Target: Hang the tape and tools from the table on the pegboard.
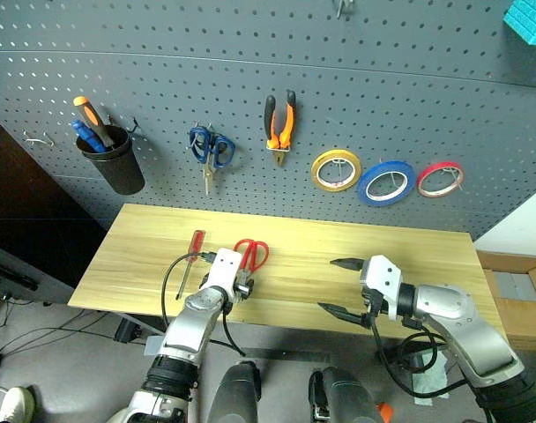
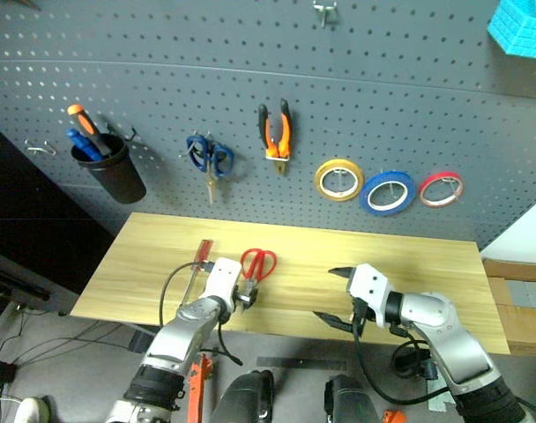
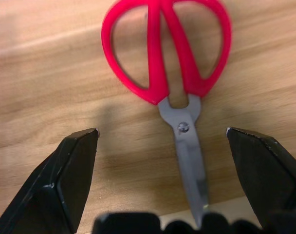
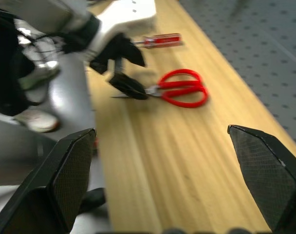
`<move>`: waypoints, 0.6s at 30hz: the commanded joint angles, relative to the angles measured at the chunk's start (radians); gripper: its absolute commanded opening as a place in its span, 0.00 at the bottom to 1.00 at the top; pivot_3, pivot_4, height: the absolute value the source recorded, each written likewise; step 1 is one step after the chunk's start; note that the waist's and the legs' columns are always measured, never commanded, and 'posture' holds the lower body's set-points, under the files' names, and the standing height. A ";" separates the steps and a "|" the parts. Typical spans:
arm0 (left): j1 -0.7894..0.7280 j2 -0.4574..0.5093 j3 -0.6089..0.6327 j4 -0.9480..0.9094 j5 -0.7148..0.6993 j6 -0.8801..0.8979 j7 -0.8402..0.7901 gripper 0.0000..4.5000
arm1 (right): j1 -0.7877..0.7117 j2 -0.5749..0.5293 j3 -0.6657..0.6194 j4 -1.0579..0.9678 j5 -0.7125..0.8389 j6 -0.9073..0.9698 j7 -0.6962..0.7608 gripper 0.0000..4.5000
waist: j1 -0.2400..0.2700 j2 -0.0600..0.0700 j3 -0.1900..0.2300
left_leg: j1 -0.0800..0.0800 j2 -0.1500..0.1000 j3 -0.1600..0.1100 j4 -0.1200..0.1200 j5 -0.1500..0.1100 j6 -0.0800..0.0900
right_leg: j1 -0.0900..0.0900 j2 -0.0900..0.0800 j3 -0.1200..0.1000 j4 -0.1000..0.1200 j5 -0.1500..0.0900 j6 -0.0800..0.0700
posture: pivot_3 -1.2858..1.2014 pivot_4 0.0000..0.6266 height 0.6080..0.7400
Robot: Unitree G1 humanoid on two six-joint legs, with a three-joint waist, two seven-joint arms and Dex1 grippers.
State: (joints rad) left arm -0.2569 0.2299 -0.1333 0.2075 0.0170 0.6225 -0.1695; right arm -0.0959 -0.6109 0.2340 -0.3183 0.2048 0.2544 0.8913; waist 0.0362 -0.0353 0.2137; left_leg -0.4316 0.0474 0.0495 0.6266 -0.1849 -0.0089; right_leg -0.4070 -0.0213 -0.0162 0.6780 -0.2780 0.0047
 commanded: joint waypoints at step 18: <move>-0.034 -0.007 -0.044 0.061 0.046 0.027 -0.055 0.23 | -0.087 0.032 0.040 0.103 -0.070 -0.071 0.020 1.00 | -0.011 -0.001 0.007 | 0.000 0.000 0.000 0.000 0.000 0.001 | 0.001 -0.001 0.000 -0.002 0.000 0.001 | 0.54 0.38 1.00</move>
State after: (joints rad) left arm -0.3115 0.2213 -0.1630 0.2650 0.0525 0.6285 -0.2149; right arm -0.1751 -0.5819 0.2956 -0.2073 0.1361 0.2034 0.9203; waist 0.0251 -0.0359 0.2208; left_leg -0.4315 0.0472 0.0497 0.6265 -0.1854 -0.0083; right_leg -0.4062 -0.0220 -0.0162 0.6762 -0.2778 0.0057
